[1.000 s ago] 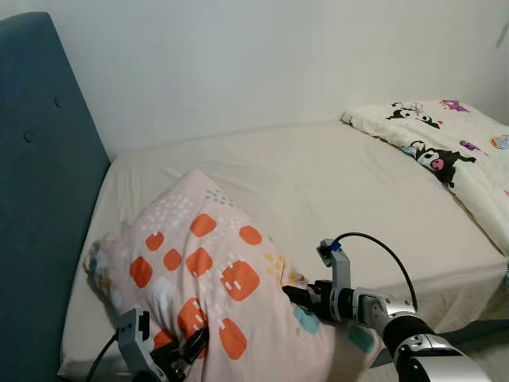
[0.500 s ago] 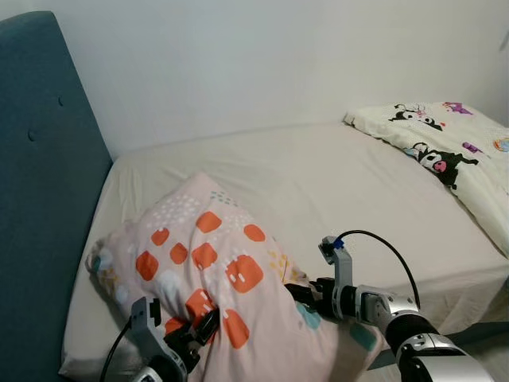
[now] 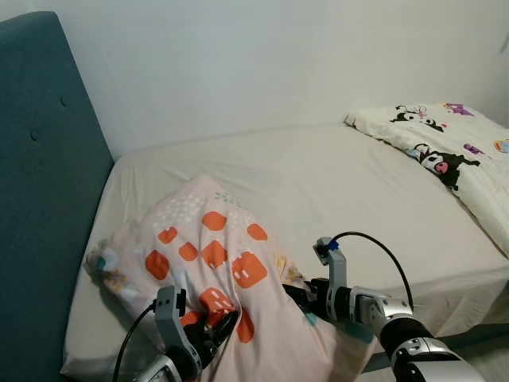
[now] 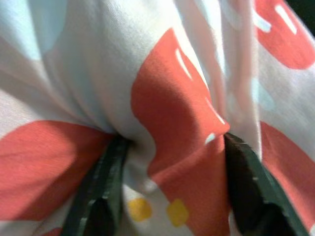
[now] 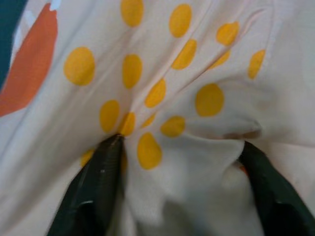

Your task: Clean up the room

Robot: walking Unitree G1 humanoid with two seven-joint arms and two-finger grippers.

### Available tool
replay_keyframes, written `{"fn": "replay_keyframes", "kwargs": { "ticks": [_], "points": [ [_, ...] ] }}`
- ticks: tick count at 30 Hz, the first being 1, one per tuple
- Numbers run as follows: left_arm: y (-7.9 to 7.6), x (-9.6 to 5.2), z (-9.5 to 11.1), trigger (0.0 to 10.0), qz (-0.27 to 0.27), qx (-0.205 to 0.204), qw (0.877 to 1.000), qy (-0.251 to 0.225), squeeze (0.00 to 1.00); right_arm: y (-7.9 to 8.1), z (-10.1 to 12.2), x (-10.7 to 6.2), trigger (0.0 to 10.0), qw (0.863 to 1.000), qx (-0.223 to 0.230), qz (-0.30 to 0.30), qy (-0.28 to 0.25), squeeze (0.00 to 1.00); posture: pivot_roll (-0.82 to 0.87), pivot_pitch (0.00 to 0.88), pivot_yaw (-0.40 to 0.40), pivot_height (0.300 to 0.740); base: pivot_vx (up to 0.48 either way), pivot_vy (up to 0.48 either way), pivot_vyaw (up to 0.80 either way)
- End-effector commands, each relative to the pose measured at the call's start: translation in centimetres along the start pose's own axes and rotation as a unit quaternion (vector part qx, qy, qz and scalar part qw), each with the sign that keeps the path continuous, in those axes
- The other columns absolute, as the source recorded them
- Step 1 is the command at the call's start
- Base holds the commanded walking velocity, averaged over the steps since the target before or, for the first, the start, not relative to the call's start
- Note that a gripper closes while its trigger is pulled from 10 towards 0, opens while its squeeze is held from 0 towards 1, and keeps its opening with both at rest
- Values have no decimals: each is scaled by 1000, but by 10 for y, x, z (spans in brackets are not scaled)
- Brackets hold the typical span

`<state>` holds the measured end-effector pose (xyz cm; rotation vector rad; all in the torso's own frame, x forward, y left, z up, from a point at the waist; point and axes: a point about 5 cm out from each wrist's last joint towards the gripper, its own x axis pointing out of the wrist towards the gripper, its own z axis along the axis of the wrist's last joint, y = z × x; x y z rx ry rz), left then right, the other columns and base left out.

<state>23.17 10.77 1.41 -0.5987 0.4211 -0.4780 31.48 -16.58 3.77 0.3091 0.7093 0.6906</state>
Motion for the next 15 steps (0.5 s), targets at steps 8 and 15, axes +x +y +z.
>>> {"fn": "replay_keyframes", "kwargs": {
  "ticks": [8, 15],
  "points": [
    [-12, 13, 12, 0, -19, 25, 999, 5, 0, 10, -2, 13, 0, 1000, -5, -11, -8, 0, -89, 18, 1, 561, 0, 0, 0],
    [-10, 14, 28, 0, -19, 38, 999, -22, 0, 13, 11, 15, 0, 999, -5, -13, -37, 0, -86, 26, 8, 561, 0, 0, 0]
  ]
}}
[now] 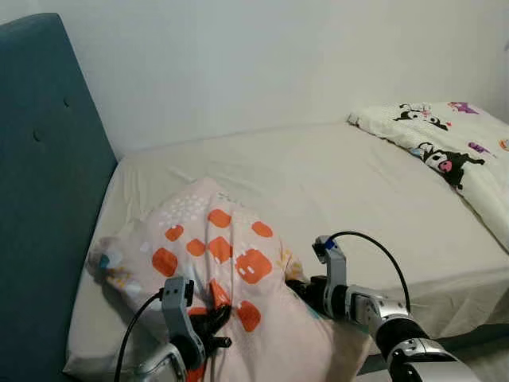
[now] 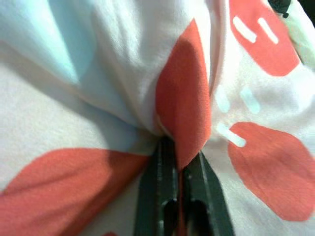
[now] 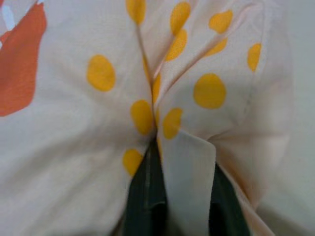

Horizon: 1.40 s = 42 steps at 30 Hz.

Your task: Clean up the room

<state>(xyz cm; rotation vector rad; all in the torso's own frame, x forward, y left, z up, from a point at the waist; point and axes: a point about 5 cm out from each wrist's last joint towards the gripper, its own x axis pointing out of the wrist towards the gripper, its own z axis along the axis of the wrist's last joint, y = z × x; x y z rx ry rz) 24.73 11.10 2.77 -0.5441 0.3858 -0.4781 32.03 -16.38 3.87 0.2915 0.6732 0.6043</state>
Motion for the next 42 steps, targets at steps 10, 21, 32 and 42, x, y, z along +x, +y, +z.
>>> {"fn": "replay_keyframes", "kwargs": {
  "ticks": [10, 21, 32, 42],
  "points": [
    [-14, 5, 64, 0, -24, 65, 992, -101, 0, 34, 54, 14, 0, 991, -28, 54, -119, 0, -86, 0, 14, 561, 0, 0, 0],
    [-21, -3, 105, 0, -20, 143, 976, -162, 0, 60, 91, 14, 0, 973, -67, 82, -205, 0, -84, 0, 10, 561, 0, 0, 0],
    [-14, -7, 127, 10000, 78, 201, 959, -184, 0, 70, 108, 9, 10000, 946, -133, -11, -295, 0, -90, 0, 9, 561, 0, 0, 0],
    [-15, -7, 130, 10000, 117, 261, 938, -194, 0, 66, 95, 7, 10000, 941, -132, -57, -305, 0, -90, 0, 7, 591, 0, 0, 0]
  ]
}}
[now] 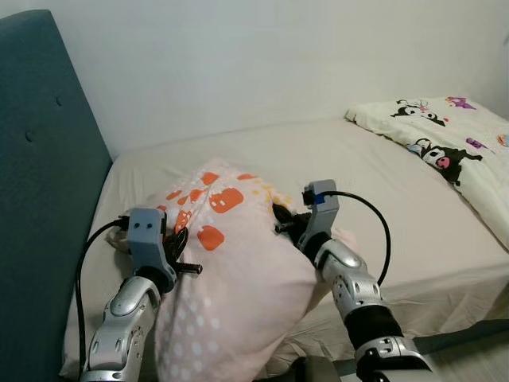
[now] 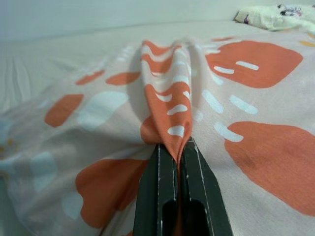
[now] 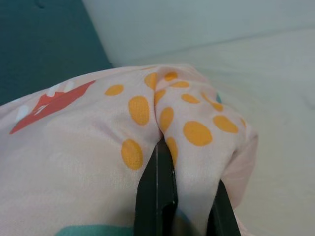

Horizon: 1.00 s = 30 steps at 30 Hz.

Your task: Clean up the room

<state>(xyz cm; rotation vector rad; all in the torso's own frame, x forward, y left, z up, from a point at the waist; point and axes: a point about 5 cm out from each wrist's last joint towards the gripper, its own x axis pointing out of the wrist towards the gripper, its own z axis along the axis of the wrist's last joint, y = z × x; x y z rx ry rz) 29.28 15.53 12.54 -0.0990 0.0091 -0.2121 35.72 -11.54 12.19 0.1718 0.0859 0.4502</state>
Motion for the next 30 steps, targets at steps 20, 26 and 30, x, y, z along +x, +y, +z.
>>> {"fn": "replay_keyframes", "kwargs": {
  "ticks": [20, 26, 30],
  "points": [
    [1, 5, 13, 10000, 43, 46, 997, -41, 0, 4, 8, 2, 10000, 999, -10, -12, -36, 0, -87, 0, 3, 676, 0, 0, 0],
    [2, 2, 9, 10000, 55, 35, 997, -37, 0, 6, 5, 2, 10000, 999, -11, -9, -31, 0, -83, 0, 3, 706, 0, 0, 0],
    [3, 0, 5, 10000, 60, 28, 997, -32, 0, 7, 3, 1, 10000, 999, -13, -8, -28, 0, -83, 0, 3, 721, 0, 0, 0]
  ]
}}
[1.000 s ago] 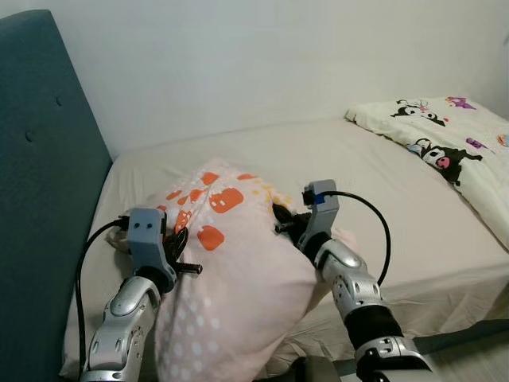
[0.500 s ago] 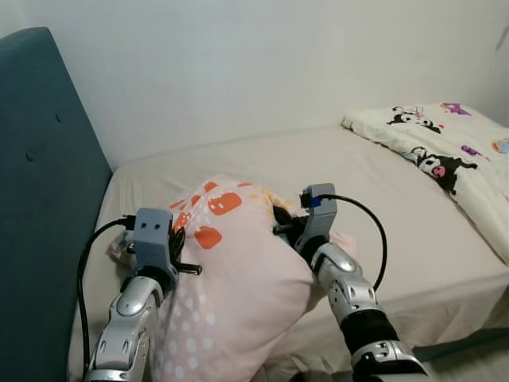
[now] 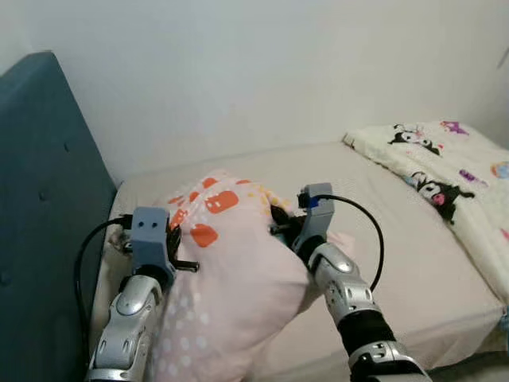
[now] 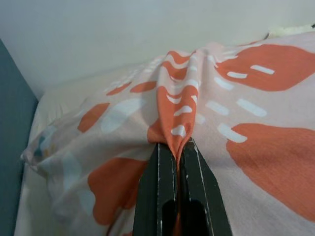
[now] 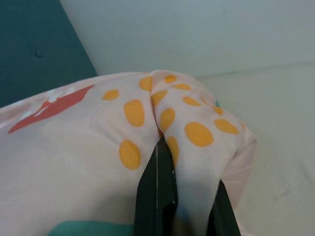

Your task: Clean up the room

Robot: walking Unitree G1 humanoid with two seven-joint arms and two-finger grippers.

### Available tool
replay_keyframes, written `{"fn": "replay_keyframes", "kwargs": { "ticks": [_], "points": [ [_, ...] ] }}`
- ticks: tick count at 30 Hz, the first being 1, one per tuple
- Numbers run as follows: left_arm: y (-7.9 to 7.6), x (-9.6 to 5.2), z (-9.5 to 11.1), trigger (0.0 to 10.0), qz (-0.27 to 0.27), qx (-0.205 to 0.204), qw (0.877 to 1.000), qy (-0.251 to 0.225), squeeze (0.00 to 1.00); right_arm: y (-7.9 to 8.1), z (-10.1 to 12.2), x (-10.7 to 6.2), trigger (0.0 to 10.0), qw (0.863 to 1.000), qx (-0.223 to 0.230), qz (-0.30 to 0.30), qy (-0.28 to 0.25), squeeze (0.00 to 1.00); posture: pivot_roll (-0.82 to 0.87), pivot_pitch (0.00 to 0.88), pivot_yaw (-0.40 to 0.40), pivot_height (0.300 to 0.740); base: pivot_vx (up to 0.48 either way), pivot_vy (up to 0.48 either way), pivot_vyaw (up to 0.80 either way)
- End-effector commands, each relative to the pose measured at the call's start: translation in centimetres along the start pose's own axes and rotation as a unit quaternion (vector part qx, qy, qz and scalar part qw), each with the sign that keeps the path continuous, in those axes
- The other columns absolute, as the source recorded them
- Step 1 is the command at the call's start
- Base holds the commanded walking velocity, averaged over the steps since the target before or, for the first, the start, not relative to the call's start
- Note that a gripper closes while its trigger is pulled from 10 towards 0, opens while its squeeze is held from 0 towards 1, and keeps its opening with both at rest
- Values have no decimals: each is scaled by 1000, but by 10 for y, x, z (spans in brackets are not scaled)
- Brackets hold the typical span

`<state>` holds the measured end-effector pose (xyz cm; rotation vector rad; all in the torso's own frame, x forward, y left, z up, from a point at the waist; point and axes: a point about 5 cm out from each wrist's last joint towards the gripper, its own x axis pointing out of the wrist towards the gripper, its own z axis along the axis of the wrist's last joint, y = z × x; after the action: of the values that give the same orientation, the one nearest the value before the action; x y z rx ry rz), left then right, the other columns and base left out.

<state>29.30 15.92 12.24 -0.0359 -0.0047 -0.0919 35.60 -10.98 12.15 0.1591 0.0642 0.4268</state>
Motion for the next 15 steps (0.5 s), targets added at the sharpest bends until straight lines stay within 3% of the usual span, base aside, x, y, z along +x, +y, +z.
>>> {"fn": "replay_keyframes", "kwargs": {
  "ticks": [1, 15],
  "points": [
    [1, -1, 5, 10000, 3, -10, 1000, -23, 0, 2, 2, -1, 10000, 1000, -6, 6, -13, 0, -83, 0, 3, 731, 0, 0, 0],
    [7, -12, -12, 10000, 18, -20, 1000, -10, 0, 13, -18, -4, 10000, 999, -30, 31, 25, 0, -77, 0, 1, 740, 0, 0, 0]
  ]
}}
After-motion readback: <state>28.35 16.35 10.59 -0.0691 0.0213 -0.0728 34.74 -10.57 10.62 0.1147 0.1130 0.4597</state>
